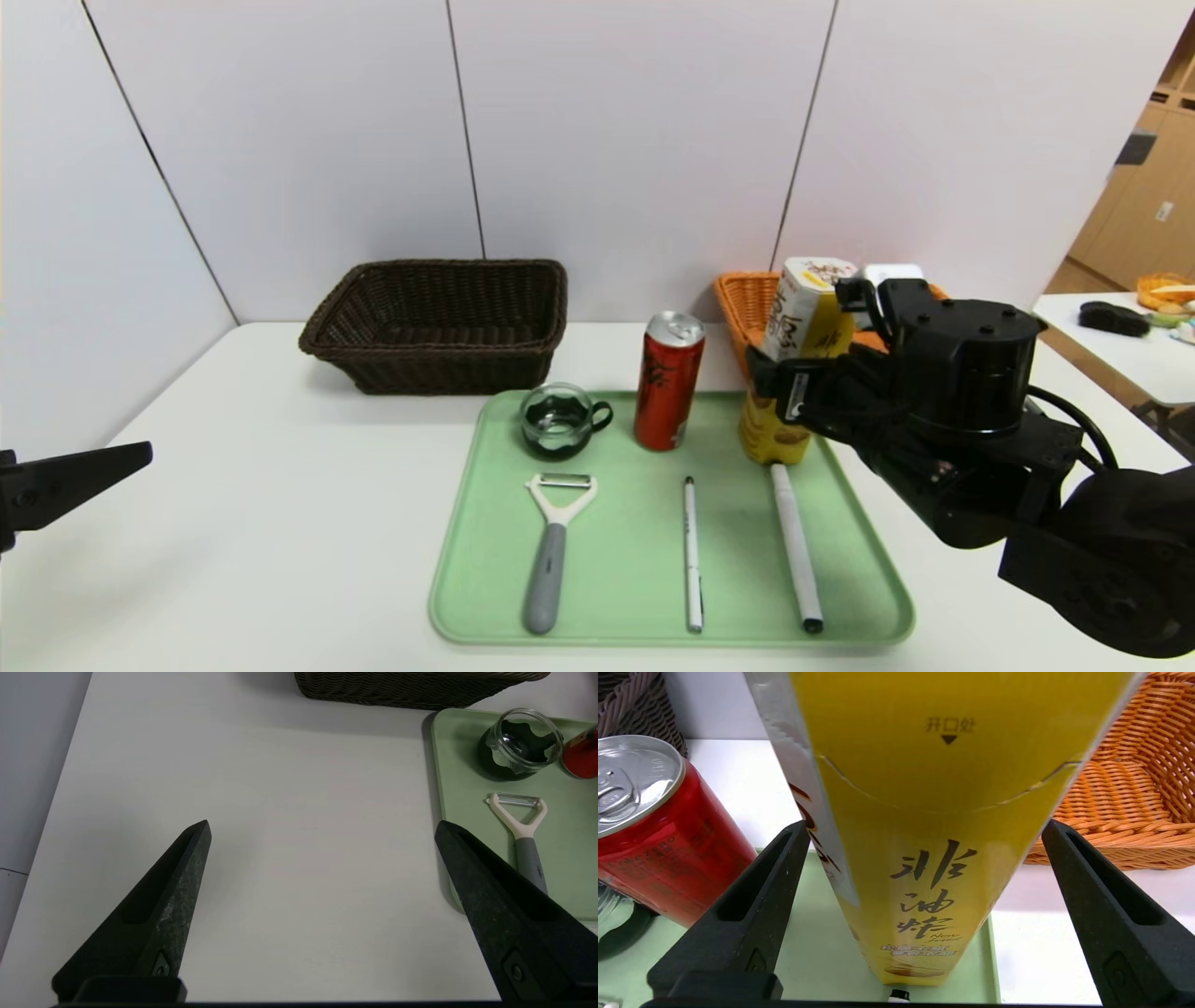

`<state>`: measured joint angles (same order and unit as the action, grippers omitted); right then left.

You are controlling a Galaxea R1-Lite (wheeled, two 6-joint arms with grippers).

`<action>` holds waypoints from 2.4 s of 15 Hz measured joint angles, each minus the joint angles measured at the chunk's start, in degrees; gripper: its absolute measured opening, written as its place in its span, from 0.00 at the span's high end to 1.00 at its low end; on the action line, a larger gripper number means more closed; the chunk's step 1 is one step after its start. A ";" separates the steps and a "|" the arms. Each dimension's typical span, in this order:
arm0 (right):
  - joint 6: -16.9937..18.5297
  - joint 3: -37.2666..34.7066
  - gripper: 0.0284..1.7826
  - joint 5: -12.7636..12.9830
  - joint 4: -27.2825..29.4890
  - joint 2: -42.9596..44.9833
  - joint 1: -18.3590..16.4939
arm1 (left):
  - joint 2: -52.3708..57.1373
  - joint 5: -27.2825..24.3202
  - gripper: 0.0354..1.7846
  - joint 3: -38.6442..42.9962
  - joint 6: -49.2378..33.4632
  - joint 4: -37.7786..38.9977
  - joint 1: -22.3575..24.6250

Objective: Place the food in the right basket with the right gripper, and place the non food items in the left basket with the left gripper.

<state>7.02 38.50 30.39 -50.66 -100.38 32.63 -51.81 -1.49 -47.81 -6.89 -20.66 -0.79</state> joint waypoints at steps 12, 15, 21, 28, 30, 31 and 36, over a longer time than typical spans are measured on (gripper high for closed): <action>-0.05 0.26 0.52 -0.05 -3.61 -3.10 -0.13 | 0.22 -0.29 0.06 0.95 -0.05 0.00 0.00; -0.11 0.17 0.52 -0.10 -3.19 -1.85 -0.04 | 0.20 -0.51 0.06 1.23 0.00 0.05 0.00; -0.24 2.54 0.52 -0.93 3.62 7.18 1.49 | 0.27 -0.71 0.06 1.49 -0.09 -0.04 0.00; -0.05 23.54 0.52 -7.24 26.22 15.51 -0.78 | 0.29 -1.23 0.06 1.38 -0.09 0.07 0.00; -0.13 29.05 0.52 -10.89 30.27 14.13 -4.72 | 0.46 -1.23 0.06 1.27 -0.09 0.05 0.00; -0.22 30.84 0.52 -11.59 30.72 12.79 -7.14 | 0.63 -1.23 0.06 1.27 -0.16 0.05 0.02; -0.90 33.99 0.52 -16.09 29.92 5.58 -20.54 | 1.56 -1.23 0.06 1.76 -0.28 0.02 0.11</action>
<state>6.12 72.49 14.30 -20.75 -94.79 12.09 -50.25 -2.72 -46.06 -7.17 -20.64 -0.68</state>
